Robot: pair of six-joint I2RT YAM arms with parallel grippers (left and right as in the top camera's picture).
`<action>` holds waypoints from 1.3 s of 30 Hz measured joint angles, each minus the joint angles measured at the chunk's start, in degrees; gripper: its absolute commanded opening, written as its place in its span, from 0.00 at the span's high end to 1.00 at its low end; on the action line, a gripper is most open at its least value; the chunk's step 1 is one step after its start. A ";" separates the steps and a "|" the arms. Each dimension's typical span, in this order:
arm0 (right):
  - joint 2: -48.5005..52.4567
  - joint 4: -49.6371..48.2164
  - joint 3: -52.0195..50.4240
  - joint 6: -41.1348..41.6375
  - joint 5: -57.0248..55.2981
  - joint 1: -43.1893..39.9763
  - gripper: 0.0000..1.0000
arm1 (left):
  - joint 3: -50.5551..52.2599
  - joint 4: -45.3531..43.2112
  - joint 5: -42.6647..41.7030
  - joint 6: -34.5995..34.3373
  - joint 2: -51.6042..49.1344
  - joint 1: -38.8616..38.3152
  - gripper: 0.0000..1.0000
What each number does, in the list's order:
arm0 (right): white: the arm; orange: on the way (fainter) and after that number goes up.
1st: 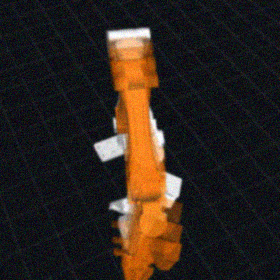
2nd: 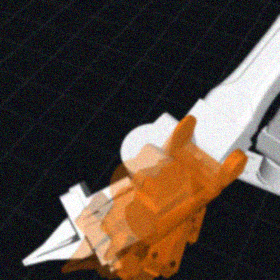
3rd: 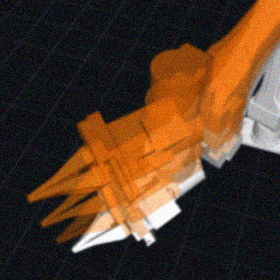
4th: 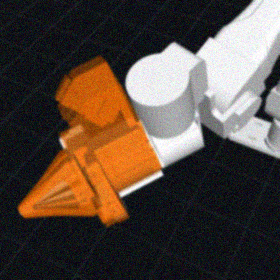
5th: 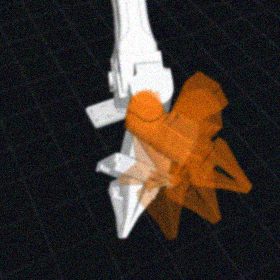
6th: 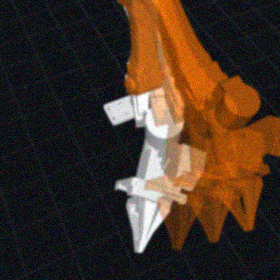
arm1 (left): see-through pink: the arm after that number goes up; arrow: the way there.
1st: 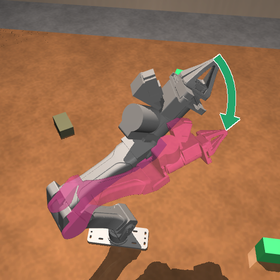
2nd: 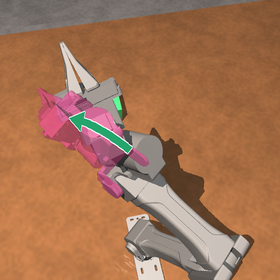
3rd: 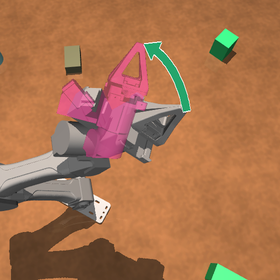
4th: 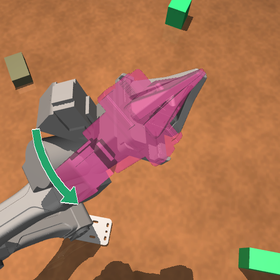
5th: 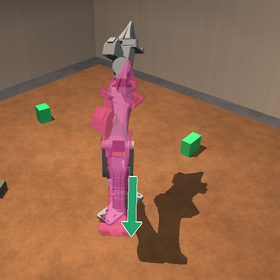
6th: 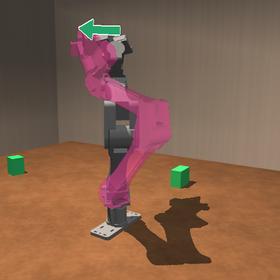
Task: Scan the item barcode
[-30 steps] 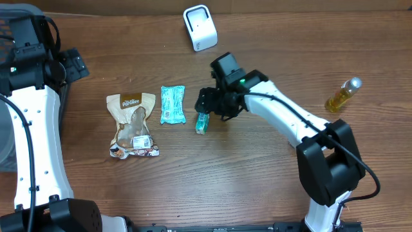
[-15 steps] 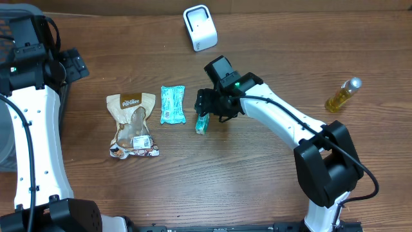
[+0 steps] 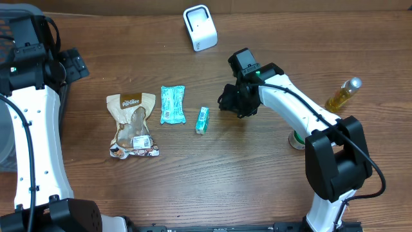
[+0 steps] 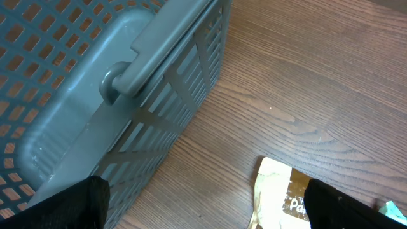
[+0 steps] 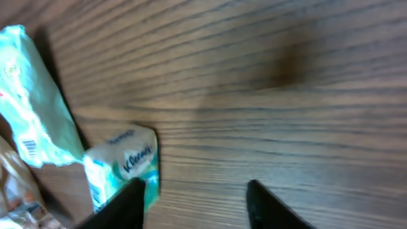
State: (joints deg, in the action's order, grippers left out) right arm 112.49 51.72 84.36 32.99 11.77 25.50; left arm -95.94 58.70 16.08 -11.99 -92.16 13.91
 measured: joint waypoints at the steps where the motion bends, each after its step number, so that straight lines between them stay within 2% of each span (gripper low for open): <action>1: 0.00 -0.02 0.00 0.26 0.00 0.22 0.82 | 0.00 -0.02 0.00 0.00 0.00 0.00 0.00; 2: 0.00 0.02 0.00 -0.02 0.04 0.72 0.88 | 0.00 -0.02 0.00 0.00 0.00 0.00 0.00; 4: 0.00 -0.04 0.00 -0.02 -0.07 1.79 0.90 | 0.00 -0.02 0.00 0.00 0.00 0.00 0.01; 29: -0.02 0.00 0.00 0.00 -6.03 4.66 0.96 | 0.00 0.00 0.00 0.00 0.00 0.00 0.00; 39: -0.02 3.43 0.00 -0.02 -10.73 4.66 0.96 | 0.00 0.00 0.00 0.00 0.00 0.00 0.01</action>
State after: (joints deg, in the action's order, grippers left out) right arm 112.46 55.16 84.36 32.97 1.04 30.15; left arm -95.94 58.70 16.08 -11.99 -92.16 13.91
